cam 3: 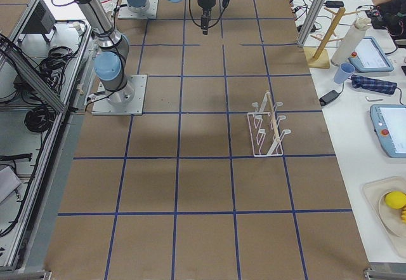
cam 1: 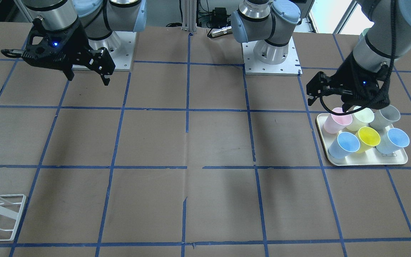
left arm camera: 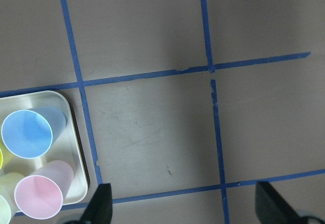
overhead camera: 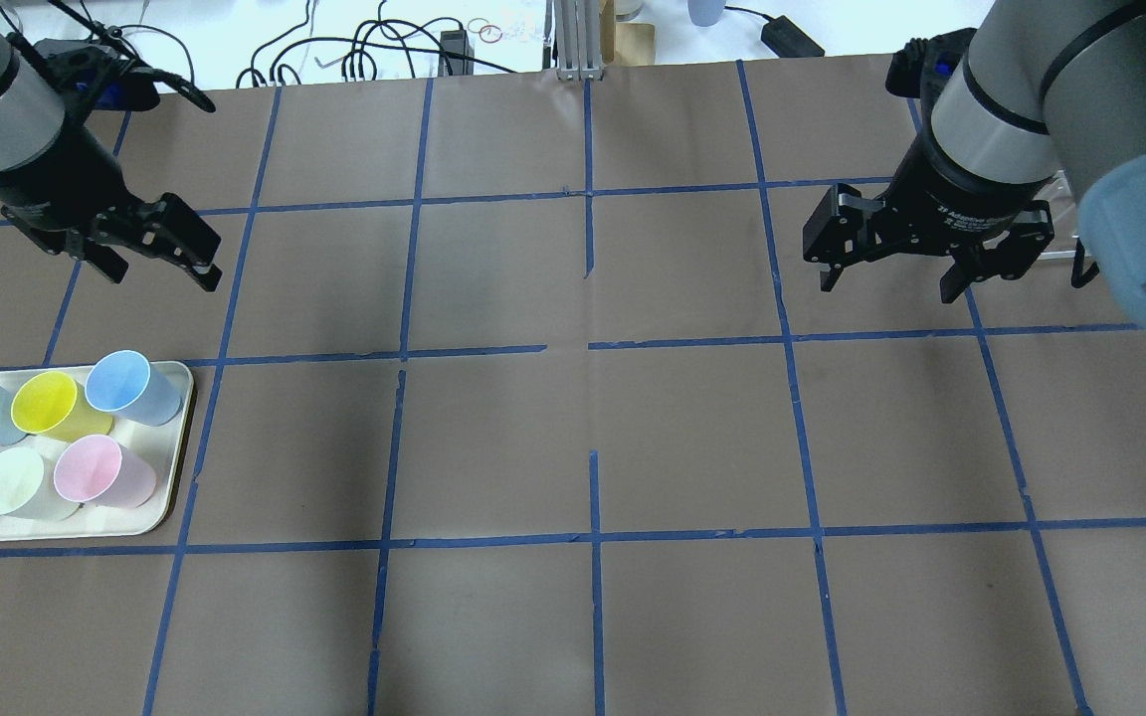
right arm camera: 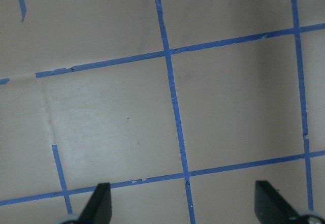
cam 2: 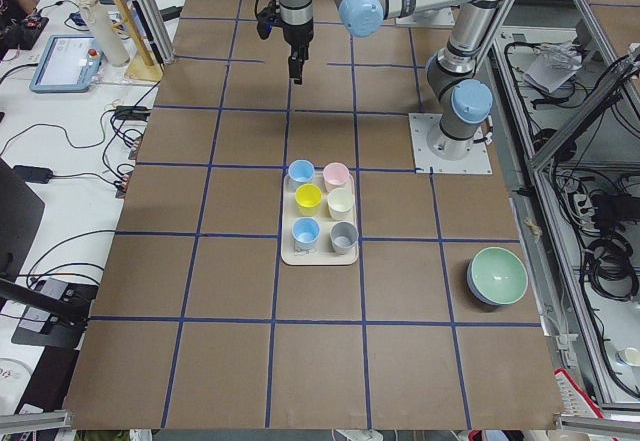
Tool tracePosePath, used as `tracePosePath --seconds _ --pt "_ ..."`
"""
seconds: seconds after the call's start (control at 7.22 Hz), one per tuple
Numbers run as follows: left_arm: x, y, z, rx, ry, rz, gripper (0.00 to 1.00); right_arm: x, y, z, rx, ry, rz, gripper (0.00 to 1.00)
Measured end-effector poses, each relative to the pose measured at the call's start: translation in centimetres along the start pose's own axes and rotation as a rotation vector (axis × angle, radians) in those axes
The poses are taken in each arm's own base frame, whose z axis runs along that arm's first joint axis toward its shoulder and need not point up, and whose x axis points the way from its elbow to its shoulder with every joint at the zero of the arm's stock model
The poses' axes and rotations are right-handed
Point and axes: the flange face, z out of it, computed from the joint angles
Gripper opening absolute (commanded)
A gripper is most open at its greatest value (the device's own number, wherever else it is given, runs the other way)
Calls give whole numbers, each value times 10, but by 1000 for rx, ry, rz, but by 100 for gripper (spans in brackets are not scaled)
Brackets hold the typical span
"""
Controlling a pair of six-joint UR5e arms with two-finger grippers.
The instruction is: Transfer IKEA cup to right arm and place on rack
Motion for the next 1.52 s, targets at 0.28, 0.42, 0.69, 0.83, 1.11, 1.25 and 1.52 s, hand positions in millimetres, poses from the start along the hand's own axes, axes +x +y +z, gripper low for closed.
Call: tracePosePath --seconds 0.28,0.42,0.69,0.83,1.11,1.25,1.52 --pt "-77 18 42 20 -9 201 100 0 0 0 0 0 1 100" --pt "-107 26 66 39 -29 318 100 0 0 0 0 0 1 100" --pt "-149 35 111 49 -42 484 100 1 -1 0 1 0 2 100" --pt "-159 34 126 42 -33 533 100 1 -1 0 2 0 2 100" --pt "-169 30 152 16 1 571 100 1 -1 0 4 -1 2 100" --pt "-173 27 165 5 15 577 100 1 -1 0 4 0 2 100" --pt "-184 18 192 -3 20 575 99 1 -1 0 3 0 3 100"
